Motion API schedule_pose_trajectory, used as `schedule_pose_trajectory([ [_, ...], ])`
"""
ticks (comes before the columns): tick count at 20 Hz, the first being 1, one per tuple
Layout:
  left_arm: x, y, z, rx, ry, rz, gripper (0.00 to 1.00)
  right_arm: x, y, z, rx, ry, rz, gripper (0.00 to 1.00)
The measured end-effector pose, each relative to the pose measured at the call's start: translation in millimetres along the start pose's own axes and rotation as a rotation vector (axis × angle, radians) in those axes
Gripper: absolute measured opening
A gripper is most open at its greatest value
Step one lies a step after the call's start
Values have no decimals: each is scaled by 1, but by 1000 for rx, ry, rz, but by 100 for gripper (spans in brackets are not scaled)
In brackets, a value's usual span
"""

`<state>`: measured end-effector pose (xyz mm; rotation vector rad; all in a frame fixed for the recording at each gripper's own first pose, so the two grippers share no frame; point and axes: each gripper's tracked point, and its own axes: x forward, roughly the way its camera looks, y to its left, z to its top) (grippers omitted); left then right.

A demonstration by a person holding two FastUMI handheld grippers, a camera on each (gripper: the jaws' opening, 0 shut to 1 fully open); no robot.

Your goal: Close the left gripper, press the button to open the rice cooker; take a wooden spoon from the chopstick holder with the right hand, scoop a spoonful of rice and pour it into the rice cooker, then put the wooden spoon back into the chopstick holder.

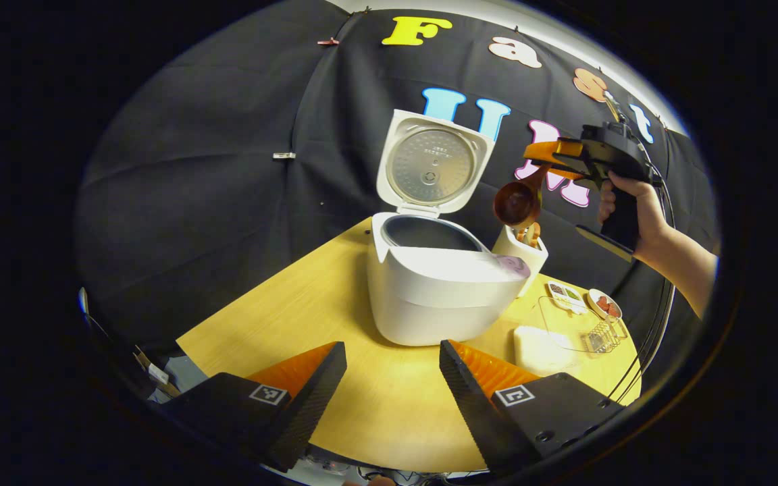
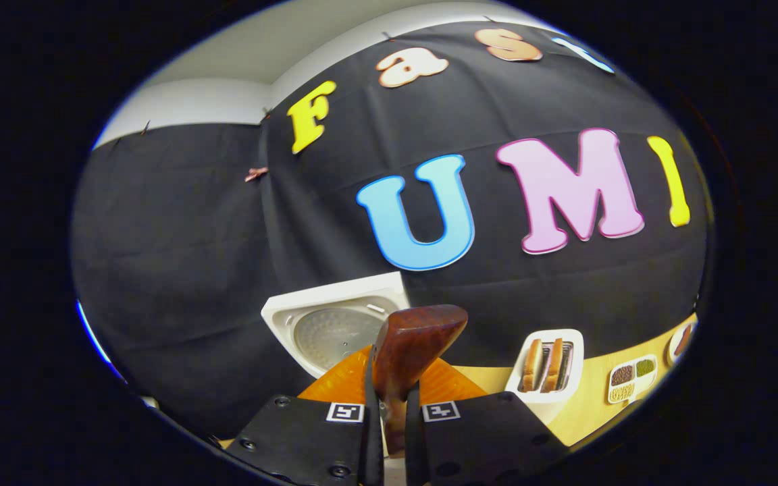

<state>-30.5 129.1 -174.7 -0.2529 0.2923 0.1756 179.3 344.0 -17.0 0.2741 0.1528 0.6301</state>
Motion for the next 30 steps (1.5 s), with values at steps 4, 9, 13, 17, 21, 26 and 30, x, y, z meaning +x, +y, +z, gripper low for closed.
schedule_pose_trajectory([
  [4,-1,-45,1,-5,7,-54,96,-44,-73,24,88,-15,-103,16],
  [9,-3,-92,-2,38,31,-102,96,-111,-175,39,150,-41,-268,17],
  [13,-3,-128,-8,-10,70,-149,96,-161,-247,47,186,-71,-386,17],
  [17,-1,-151,-7,-43,75,-136,96,-198,-301,39,184,-75,-473,17],
  [21,-1,-166,-6,-35,72,-116,96,-225,-352,10,213,-46,-557,17],
  [26,-14,-173,-8,-57,68,-75,95,-246,-398,-28,238,3,-641,12],
  [30,-20,-172,-7,-42,65,-44,96,-252,-419,-62,276,62,-673,17],
])
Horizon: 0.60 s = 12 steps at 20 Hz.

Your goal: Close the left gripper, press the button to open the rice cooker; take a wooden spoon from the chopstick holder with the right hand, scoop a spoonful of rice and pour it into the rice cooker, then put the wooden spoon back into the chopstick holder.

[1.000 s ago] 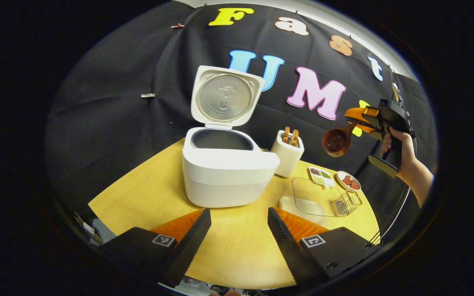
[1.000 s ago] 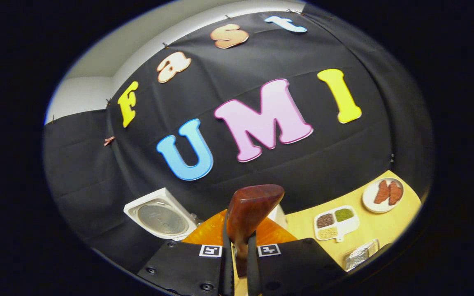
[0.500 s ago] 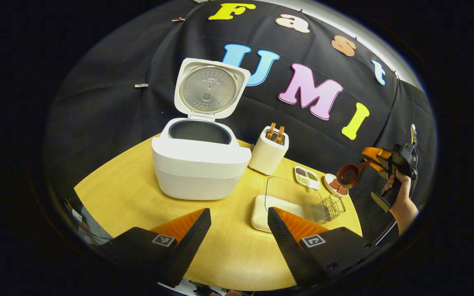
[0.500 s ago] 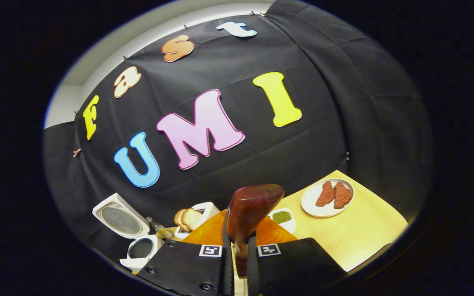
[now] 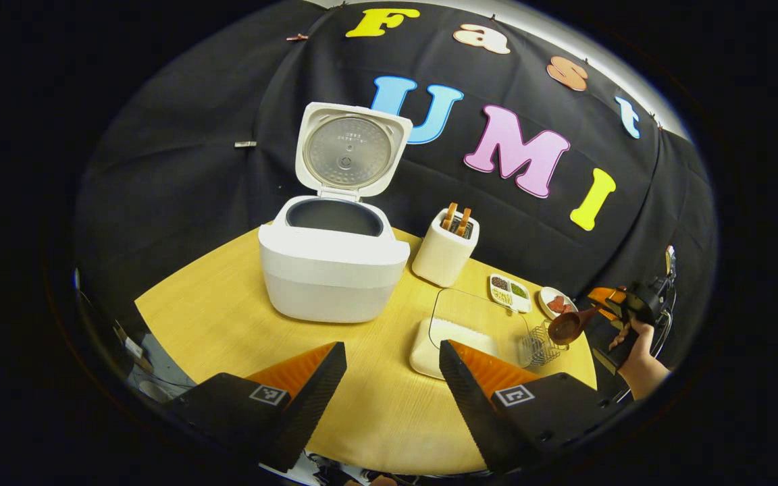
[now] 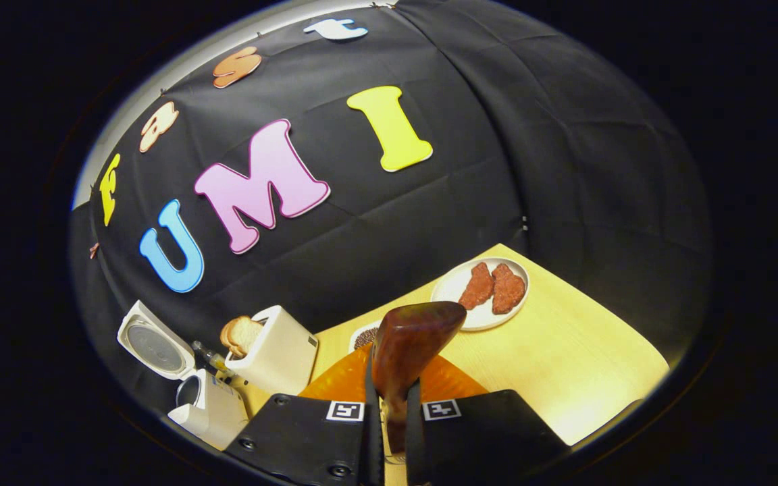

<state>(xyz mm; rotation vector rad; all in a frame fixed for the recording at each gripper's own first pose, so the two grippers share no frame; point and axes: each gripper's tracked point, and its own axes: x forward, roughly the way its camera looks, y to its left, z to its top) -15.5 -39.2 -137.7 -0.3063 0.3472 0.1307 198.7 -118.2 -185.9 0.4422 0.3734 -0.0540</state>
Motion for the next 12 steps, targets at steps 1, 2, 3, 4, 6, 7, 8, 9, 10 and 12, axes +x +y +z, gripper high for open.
schedule_pose_trajectory([
  [1,-1,0,2,5,-5,9,96,3,-4,-8,3,15,-4,17],
  [2,-4,2,4,9,-11,18,96,6,-5,-16,15,36,-5,17],
  [3,-6,2,5,12,-18,27,96,9,-8,-24,21,51,-12,17],
  [4,-8,3,6,15,-22,35,96,12,-9,-32,21,64,-17,17],
  [6,-11,2,7,19,-27,44,98,17,-11,-45,15,90,-32,17],
  [7,-12,2,6,23,-28,48,96,19,-10,-49,18,101,-32,19],
  [8,-13,2,8,27,-30,51,96,19,-10,-55,26,115,-31,20],
  [9,-12,2,9,32,-33,53,96,20,-11,-57,35,122,-39,22],
  [10,-12,2,11,38,-36,56,96,18,-14,-57,44,124,-50,25],
  [12,-9,1,19,60,-50,56,96,13,-17,-51,52,120,-58,43],
])
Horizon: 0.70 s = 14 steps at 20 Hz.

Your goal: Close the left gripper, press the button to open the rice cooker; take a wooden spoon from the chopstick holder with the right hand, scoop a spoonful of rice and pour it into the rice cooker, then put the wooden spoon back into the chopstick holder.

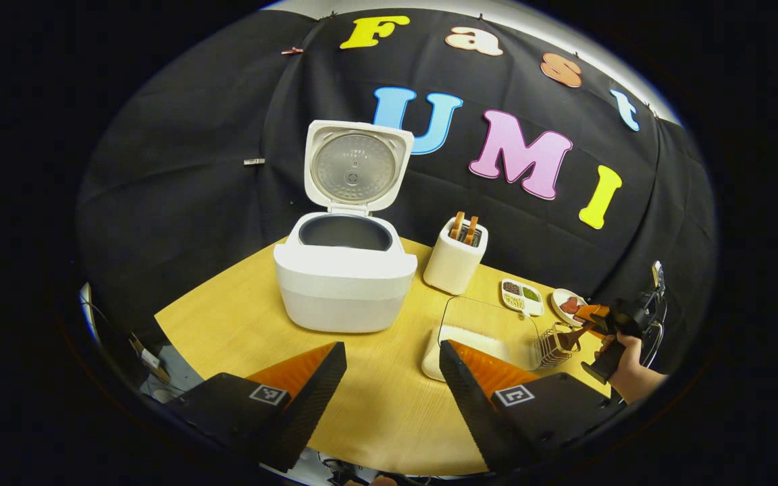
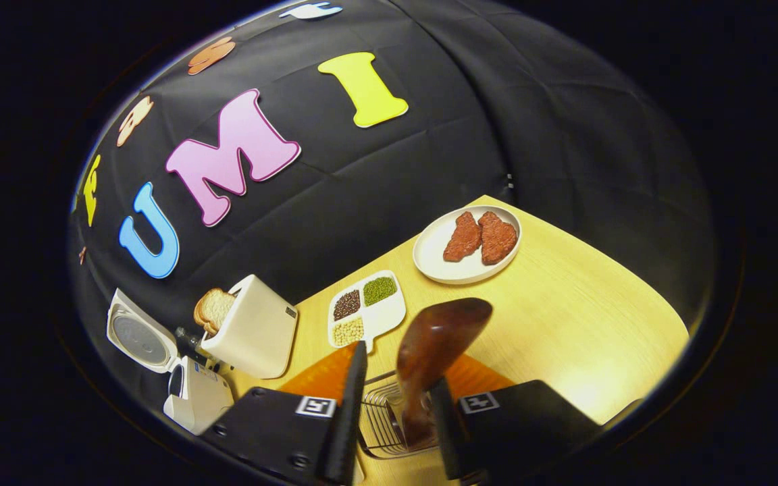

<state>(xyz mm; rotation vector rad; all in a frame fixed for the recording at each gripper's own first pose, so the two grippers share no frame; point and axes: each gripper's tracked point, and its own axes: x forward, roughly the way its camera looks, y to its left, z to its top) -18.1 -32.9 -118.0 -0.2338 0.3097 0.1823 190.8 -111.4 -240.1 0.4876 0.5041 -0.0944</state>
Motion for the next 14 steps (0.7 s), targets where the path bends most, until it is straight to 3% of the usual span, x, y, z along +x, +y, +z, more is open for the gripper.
schedule_pose_trajectory([
  [3,7,2,23,59,-46,2,96,-24,-2,6,-50,-29,-2,99],
  [8,19,1,86,129,-142,-21,96,-80,-14,21,-205,-149,-68,98],
  [14,32,7,181,242,-299,-7,96,-145,3,24,-322,-228,-68,98],
])
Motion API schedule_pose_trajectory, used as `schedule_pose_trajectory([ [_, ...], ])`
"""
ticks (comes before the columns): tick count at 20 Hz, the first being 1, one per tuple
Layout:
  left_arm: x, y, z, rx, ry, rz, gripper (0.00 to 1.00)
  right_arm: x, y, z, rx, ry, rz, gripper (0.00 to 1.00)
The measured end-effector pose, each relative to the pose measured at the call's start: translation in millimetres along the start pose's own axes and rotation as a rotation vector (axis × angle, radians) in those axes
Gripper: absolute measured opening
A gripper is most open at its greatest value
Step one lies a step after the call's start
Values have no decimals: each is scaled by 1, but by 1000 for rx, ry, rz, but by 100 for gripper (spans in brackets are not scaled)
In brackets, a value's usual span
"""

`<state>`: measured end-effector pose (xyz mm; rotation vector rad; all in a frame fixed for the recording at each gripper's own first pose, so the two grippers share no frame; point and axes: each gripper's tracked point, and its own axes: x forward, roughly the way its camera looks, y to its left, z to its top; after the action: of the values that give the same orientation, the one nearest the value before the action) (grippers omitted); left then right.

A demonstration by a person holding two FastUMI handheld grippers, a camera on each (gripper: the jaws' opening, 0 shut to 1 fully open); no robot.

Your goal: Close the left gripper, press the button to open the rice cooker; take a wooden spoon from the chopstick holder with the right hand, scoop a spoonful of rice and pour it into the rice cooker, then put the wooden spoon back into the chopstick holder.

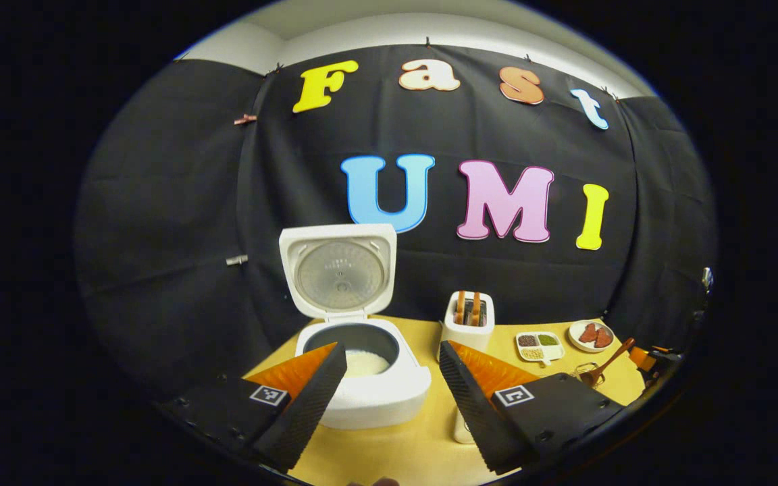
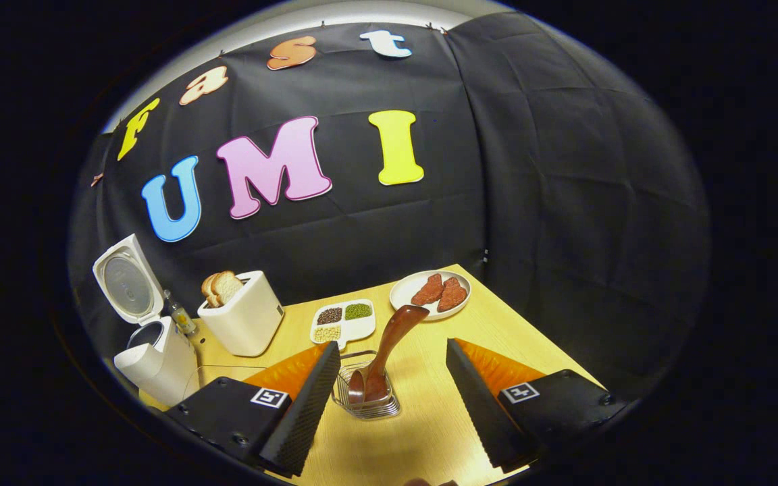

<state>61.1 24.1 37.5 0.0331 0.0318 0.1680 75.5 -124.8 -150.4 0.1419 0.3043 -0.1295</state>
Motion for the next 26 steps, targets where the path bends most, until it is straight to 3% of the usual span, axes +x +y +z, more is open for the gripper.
schedule_pose_trajectory([
  [7,58,30,100,83,-176,19,95,-48,33,21,-41,-40,43,98],
  [17,120,67,163,2,-186,96,95,-83,70,49,-111,-81,234,98],
  [22,176,77,181,-73,-183,52,94,-90,63,55,-84,-95,180,98],
  [26,233,97,156,-53,-128,67,95,-100,57,62,-105,-116,127,98],
])
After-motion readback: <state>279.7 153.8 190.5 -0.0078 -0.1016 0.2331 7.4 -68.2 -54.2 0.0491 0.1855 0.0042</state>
